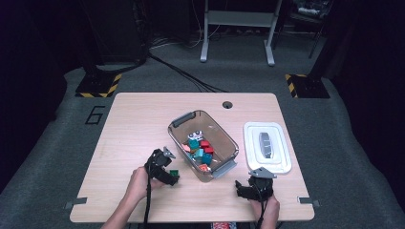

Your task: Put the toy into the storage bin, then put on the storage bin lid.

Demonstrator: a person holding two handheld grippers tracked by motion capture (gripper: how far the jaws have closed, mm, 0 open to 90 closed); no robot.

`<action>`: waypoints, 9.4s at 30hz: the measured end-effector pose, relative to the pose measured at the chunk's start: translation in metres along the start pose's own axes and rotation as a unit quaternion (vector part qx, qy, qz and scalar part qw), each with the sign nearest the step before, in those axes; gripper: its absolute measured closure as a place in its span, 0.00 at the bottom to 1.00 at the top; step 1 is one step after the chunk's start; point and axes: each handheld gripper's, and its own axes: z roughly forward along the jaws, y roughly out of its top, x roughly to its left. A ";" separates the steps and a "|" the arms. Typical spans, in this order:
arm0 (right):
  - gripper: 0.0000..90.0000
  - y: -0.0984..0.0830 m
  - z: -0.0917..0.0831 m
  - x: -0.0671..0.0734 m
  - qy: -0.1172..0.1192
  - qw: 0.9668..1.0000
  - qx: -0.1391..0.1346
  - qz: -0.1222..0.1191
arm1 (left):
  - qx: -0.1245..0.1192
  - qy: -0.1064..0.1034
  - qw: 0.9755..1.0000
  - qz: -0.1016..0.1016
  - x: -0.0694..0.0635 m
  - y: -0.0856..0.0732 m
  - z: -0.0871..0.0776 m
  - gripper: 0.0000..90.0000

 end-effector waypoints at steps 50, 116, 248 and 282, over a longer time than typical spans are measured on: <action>0.14 0.000 0.000 0.000 0.000 1.000 0.000 0.001 | -0.017 -0.028 0.999 -0.023 0.024 0.004 -0.016 0.65; 0.14 0.000 0.000 0.000 0.000 1.000 0.000 0.001 | -0.069 -0.054 0.995 0.057 0.002 0.125 -0.067 0.65; 0.57 0.099 0.051 -0.116 -0.066 0.993 0.064 0.080 | -0.143 0.054 0.985 -0.078 0.082 -0.074 0.010 0.01; 0.75 0.142 0.007 -0.101 -0.058 0.996 0.056 0.030 | -0.145 0.051 0.985 -0.075 0.082 -0.073 0.010 0.03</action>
